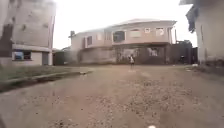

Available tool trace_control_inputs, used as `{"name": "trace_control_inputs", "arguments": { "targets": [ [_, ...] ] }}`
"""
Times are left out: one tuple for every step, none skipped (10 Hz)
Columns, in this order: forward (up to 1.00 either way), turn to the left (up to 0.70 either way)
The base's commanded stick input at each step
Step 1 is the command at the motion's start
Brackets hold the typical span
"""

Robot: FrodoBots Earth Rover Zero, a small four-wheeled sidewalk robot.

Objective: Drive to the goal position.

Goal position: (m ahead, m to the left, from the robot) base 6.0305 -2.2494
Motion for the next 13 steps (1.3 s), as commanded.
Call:
{"name": "trace_control_inputs", "arguments": {
  "targets": [
    [0.7,0.0],
    [0.7,-0.14],
    [0.7,-0.18],
    [0.7,-0.19],
    [0.7,-0.19],
    [0.7,-0.29],
    [0.7,-0.21],
    [0.7,0.06],
    [0.7,0.15],
    [0.7,0.14],
    [0.7,-0.07],
    [0.7,-0.19],
    [0.7,-0.26]
  ]
}}
